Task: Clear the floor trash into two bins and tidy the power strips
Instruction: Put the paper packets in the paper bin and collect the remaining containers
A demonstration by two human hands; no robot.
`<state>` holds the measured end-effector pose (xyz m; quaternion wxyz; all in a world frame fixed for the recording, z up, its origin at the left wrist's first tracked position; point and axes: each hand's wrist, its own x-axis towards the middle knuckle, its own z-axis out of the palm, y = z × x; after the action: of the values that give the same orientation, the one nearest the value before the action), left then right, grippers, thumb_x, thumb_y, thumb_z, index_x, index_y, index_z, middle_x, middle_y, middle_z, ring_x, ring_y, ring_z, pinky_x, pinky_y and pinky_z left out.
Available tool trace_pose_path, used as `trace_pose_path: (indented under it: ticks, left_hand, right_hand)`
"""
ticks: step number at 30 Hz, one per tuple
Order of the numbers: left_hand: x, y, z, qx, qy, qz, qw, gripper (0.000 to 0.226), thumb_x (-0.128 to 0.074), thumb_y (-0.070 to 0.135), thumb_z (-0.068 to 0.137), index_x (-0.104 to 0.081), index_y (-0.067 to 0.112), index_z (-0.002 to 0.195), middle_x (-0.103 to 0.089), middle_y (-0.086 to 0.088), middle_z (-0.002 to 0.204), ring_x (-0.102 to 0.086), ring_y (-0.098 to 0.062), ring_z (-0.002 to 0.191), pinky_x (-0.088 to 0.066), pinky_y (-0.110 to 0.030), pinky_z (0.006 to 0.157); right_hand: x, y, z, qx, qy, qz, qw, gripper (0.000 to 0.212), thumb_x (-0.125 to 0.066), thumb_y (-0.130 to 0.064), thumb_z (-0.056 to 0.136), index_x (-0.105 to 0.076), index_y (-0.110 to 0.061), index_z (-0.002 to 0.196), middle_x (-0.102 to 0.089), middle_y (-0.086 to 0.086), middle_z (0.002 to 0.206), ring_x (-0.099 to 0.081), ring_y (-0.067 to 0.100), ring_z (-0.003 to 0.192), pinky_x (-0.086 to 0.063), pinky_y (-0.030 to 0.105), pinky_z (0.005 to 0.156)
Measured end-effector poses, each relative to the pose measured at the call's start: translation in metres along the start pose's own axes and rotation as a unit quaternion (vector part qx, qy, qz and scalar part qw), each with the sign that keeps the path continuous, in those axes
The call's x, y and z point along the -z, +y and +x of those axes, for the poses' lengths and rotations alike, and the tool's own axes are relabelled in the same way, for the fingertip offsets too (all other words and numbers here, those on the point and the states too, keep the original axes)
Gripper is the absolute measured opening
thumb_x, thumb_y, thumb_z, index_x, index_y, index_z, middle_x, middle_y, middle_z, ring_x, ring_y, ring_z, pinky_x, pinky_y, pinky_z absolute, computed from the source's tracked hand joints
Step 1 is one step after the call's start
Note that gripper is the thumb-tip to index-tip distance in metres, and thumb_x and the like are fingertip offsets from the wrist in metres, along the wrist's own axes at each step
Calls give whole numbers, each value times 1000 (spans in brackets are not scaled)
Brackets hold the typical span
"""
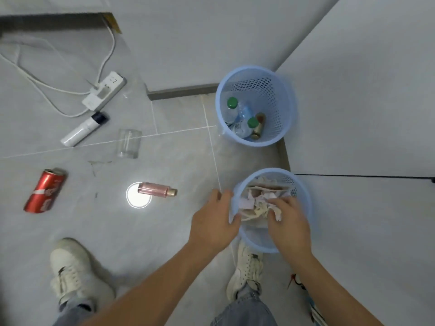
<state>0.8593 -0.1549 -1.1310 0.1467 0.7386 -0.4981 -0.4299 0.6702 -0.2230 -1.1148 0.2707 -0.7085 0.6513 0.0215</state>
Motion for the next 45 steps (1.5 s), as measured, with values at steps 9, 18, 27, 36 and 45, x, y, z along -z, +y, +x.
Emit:
trace_pose_path:
  ticks: [9,18,27,36,45]
  left_hand:
    - [128,-171,-83,114,82,6,990,35,-48,50,97,-48,32,128,-60,9,111,-63,-12,94,-55,-33,77]
    - [217,-332,-139,215,105,16,971,29,-54,52,96,-53,35,119,-65,13,104,-60,-5,82,-52,-22,73]
    - [213,-464,-51,336,156,9,929,55,-69,39,88,-49,15,134,-51,-14,123,-49,-36,117,-47,-49,84]
    - [180,-512,-2,306,122,73,941,62,-69,51,88,-47,15,134,-49,-12,121,-49,-33,113,-48,-50,83]
    - [175,-466,19,308,113,25,944,61,-75,50,82,-50,12,123,-55,-10,112,-53,-33,101,-49,-47,74]
  right_hand:
    - [-122,-208,-30,118,-114,38,986,25,-70,-1,84,-71,-10,107,-62,2,100,-61,20,95,-45,27,86]
    - [-242,-334,-44,110,-190,4,976,23,-72,-18,88,-68,-17,111,-65,2,110,-65,21,100,-43,25,82]
    - [-328,-387,98,-67,-98,109,987,73,-75,-48,84,-42,-16,140,-48,12,137,-60,33,115,-47,37,93]
    - [-392,-374,143,-114,-161,149,969,75,-81,-51,76,-50,-12,133,-56,10,132,-60,29,116,-52,43,100]
    - [-328,-320,108,-28,-122,170,977,67,-83,-46,67,-52,-20,120,-49,-4,116,-57,14,92,-51,30,81]
